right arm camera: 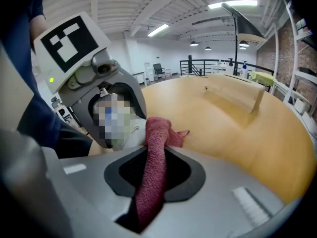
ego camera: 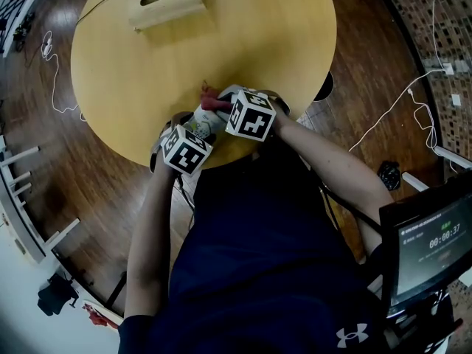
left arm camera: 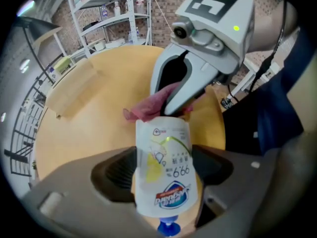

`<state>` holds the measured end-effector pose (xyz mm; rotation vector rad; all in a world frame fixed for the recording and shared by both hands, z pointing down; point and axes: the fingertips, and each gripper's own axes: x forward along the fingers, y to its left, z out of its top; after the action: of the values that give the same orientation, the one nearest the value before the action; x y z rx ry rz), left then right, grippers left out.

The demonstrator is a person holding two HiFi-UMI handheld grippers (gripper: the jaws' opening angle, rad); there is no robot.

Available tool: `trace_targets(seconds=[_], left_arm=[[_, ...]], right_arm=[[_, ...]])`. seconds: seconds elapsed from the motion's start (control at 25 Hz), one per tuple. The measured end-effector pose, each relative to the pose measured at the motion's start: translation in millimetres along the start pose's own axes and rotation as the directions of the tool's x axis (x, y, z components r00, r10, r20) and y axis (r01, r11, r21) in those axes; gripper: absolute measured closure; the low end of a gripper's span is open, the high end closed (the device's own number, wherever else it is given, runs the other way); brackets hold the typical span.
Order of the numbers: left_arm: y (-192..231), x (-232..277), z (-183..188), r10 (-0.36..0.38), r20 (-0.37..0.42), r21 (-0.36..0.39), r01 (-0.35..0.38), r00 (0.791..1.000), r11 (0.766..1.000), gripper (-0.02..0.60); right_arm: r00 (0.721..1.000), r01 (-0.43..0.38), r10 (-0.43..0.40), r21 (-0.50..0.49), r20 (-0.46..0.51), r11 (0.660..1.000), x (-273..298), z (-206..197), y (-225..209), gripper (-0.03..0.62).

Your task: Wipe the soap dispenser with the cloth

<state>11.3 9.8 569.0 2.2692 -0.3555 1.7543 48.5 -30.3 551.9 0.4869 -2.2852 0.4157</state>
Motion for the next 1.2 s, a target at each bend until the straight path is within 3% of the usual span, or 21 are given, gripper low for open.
trace_targets(seconds=[0.2, 0.44, 0.56, 0.64, 0.76, 0.88, 1.08, 1.2], left_arm=[[-3, -1, 2, -0.004, 0.006, 0.002, 0.004, 1.000, 1.000, 0.224], [-5, -3, 3, -0.018, 0.005, 0.001, 0.018, 1.000, 1.000, 0.224], [-5, -4, 3, -0.015, -0.001, 0.014, 0.015, 1.000, 1.000, 0.224], [-10, -4, 3, -0.025, -0.012, 0.088, 0.026, 1.000, 0.996, 0.224], [-27, -2, 1, -0.075, -0.050, 0.244, 0.085, 0.996, 0.966, 0.224], [-34, -1, 2, -0.096, -0.084, 0.277, 0.116, 0.992, 0.954, 0.224], [-34, -2, -1, -0.098, -0.087, 0.275, 0.119, 0.991, 0.954, 0.221], [-33, -1, -3, -0.105, -0.090, 0.274, 0.126, 0.990, 0.954, 0.218]], right_arm=[[0.995, -0.094, 0.094, 0.004, -0.016, 0.996, -16, -25, 33, 0.520], [0.962, -0.269, 0.261, -0.100, -0.079, 0.958, -42, -56, 81, 0.520], [0.975, -0.213, 0.201, -0.150, -0.092, 0.965, -41, -49, 61, 0.520], [0.985, -0.166, 0.154, -0.158, -0.083, 0.973, -35, -34, 37, 0.520], [0.993, -0.119, 0.113, -0.159, -0.043, 0.980, -20, -5, 9, 0.520], [0.995, -0.097, 0.094, -0.137, -0.027, 0.986, -12, 4, -1, 0.520], [0.980, -0.194, 0.192, -0.050, -0.048, 0.980, -20, -27, 34, 0.520], [0.955, -0.286, 0.272, -0.131, -0.117, 0.949, -29, -52, 75, 0.520]])
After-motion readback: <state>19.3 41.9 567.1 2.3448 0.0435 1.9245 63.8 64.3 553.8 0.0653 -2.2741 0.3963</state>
